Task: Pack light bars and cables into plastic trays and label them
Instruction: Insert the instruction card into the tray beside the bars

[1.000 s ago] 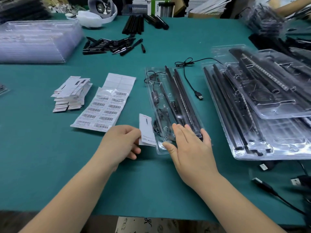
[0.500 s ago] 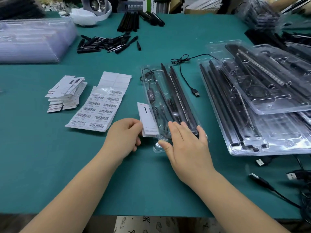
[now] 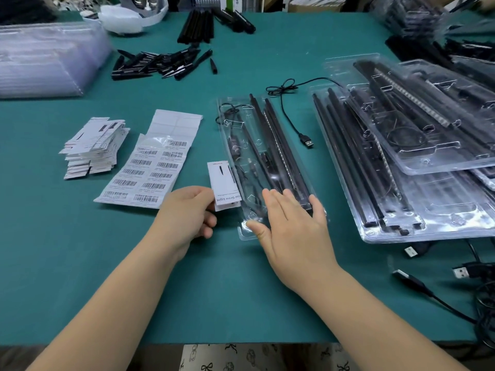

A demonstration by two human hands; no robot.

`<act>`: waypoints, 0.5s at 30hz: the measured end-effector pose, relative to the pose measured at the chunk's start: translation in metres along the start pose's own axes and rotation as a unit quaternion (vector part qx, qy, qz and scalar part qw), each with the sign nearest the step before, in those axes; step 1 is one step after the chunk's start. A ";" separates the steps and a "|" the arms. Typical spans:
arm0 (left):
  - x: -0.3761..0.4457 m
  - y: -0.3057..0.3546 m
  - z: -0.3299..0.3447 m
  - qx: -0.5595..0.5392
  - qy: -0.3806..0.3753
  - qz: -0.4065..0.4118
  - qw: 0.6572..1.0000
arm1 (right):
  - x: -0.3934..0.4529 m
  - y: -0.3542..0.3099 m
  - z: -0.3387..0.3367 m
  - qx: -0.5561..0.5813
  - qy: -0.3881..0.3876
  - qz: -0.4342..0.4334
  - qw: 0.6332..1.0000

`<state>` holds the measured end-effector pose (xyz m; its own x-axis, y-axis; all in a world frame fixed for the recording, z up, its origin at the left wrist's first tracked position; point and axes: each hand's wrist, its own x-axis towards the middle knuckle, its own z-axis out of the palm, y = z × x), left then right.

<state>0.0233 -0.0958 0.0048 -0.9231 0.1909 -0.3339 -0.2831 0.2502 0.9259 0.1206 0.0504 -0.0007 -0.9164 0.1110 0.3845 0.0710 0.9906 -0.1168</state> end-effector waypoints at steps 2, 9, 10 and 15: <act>-0.001 0.003 0.005 0.140 0.017 0.031 0.990 | 0.000 0.000 0.000 0.000 -0.005 0.001 1.000; 0.000 0.015 0.002 0.423 0.117 0.122 0.890 | 0.000 0.000 -0.003 0.018 -0.027 0.003 0.999; -0.001 0.014 -0.007 0.410 0.119 0.110 0.898 | 0.000 0.000 -0.005 0.031 -0.034 0.008 0.999; -0.009 0.015 -0.036 0.524 0.146 0.040 0.838 | 0.005 0.001 -0.011 0.113 -0.097 0.050 0.988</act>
<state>0.0182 -0.1278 0.0284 -0.9958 0.0453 -0.0790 0.0263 0.9734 0.2274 0.1203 0.0533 0.0109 -0.9690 0.1677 0.1816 0.0945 0.9302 -0.3548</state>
